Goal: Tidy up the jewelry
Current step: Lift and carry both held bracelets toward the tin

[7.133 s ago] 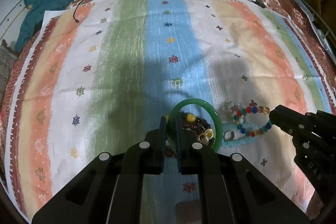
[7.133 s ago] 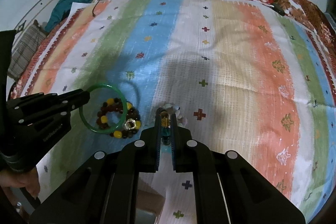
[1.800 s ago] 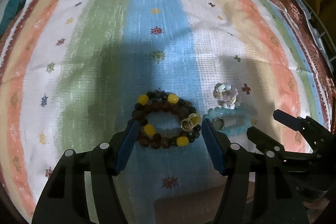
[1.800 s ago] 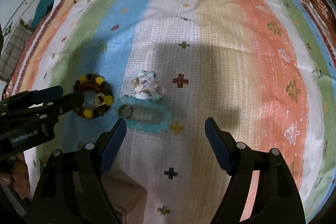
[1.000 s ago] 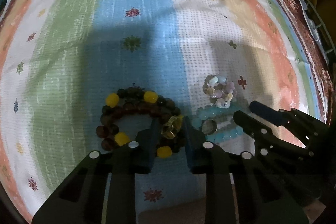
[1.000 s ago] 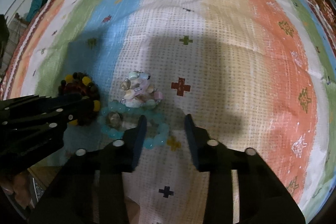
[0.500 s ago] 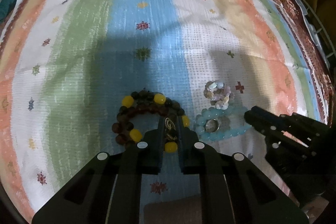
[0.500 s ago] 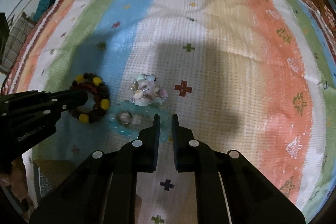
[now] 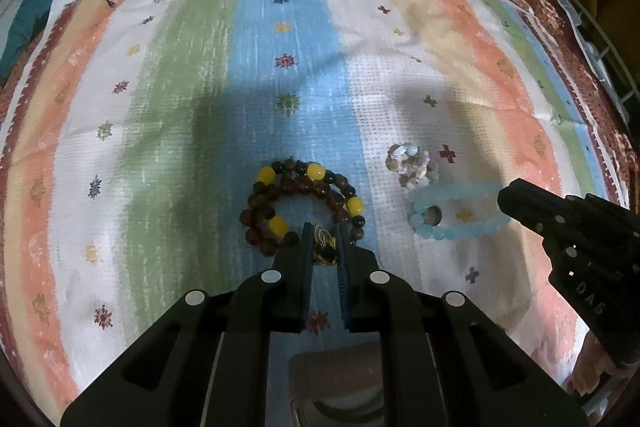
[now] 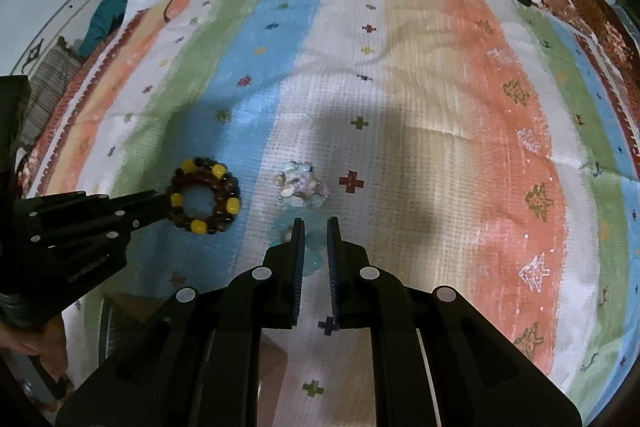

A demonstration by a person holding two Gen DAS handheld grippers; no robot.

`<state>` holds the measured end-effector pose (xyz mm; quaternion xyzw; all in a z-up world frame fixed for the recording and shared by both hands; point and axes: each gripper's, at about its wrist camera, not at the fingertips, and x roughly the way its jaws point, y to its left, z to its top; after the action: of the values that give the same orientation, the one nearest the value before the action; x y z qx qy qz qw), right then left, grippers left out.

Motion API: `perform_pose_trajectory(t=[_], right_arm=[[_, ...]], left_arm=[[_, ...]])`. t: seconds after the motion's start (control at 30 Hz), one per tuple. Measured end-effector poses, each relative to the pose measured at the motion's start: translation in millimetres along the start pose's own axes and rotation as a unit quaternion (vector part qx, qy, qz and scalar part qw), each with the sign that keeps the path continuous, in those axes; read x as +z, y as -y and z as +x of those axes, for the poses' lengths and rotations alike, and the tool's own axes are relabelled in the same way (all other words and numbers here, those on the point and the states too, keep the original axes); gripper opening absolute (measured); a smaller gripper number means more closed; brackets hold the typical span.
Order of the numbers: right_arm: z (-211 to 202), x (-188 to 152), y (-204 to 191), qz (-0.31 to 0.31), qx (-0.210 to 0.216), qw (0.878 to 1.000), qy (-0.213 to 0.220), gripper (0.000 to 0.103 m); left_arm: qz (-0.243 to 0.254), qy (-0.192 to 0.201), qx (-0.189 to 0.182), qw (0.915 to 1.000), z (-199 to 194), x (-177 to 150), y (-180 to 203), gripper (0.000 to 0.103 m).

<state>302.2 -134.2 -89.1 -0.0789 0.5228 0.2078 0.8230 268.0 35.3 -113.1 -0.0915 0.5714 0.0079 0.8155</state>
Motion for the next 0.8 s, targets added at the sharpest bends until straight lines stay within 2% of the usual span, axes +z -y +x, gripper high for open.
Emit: perform_pose_trajectory(t=[0.8], right_arm=[[-47,-19,-18,-0.016,-0.004,0.999,0.035,0.012]], left_arm=[[0.005,0.037,0.008,0.9993,-49,-24,6,0.010]])
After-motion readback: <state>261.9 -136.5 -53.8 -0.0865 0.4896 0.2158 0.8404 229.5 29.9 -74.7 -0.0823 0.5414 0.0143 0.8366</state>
